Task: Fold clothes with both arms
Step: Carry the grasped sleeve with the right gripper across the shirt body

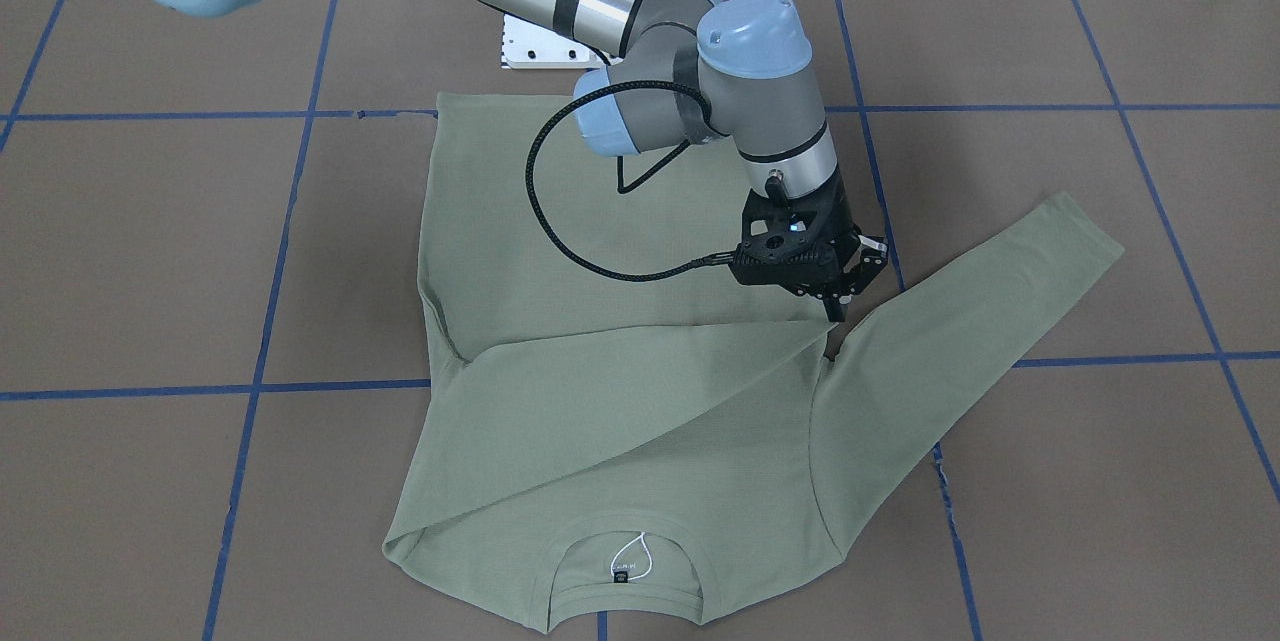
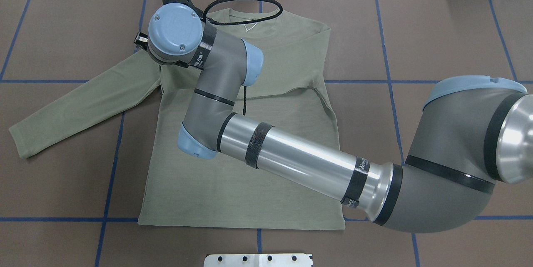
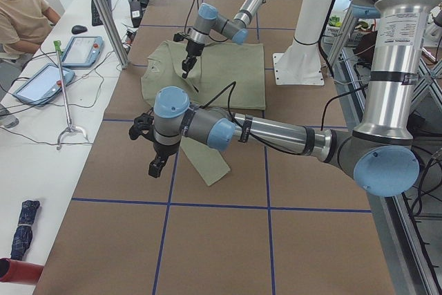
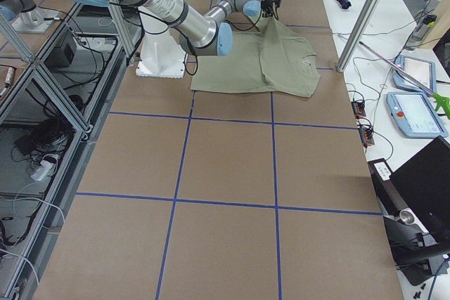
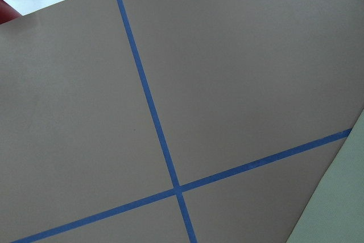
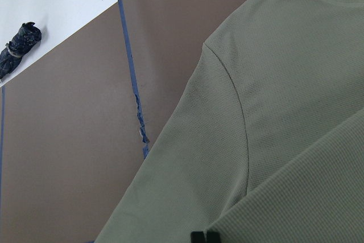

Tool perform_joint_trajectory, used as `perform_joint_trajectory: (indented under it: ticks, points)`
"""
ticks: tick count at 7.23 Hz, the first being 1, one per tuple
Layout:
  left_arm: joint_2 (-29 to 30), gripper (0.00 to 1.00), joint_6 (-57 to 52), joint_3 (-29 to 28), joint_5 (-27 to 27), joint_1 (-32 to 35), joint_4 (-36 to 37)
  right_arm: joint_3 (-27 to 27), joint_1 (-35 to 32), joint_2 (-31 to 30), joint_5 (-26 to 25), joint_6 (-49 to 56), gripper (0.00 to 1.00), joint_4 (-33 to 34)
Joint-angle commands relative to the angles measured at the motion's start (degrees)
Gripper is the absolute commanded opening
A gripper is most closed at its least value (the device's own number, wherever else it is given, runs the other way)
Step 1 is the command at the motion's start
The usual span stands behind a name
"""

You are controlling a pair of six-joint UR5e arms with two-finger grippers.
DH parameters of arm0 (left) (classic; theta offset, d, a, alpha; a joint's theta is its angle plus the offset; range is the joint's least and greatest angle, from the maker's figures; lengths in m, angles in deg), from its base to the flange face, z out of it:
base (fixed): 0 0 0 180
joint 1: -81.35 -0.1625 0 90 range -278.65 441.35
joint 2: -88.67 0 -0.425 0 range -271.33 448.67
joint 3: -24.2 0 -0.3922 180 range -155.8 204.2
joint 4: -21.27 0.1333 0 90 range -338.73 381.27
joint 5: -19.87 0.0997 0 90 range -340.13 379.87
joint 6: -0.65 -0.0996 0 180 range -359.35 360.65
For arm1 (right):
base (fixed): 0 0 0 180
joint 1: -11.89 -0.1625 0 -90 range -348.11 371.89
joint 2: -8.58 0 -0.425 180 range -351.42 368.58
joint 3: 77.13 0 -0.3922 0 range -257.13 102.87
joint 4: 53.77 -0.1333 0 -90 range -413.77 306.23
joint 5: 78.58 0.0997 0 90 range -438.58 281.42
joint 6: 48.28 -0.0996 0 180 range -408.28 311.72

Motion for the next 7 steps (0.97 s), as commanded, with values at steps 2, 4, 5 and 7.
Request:
perform_joint_trajectory:
  ticks: [2, 4, 5, 7]
  points:
    - [-0.07, 1.0, -0.24, -0.04, -1.93, -0.06, -0.24, 3.42, -0.04, 3.19, -2.1, -2.8, 0.66, -0.01]
    - [0.02, 1.0, -0.07, 0.05, -4.22, -0.5, -1.29, 3.34, -0.04, 3.54, -2.1, -2.89, 0.74, -0.01]
    - [-0.07, 1.0, 3.67, -0.3, -7.02, -0.93, -1.91, 1.59, -1.17, 2.76, -1.66, -4.2, 0.84, -0.01]
    - [-0.16, 0.99, 10.45, -0.83, -6.87, -6.02, -1.83, -9.96, -6.16, -9.65, 1.31, -4.39, 0.89, 0.16]
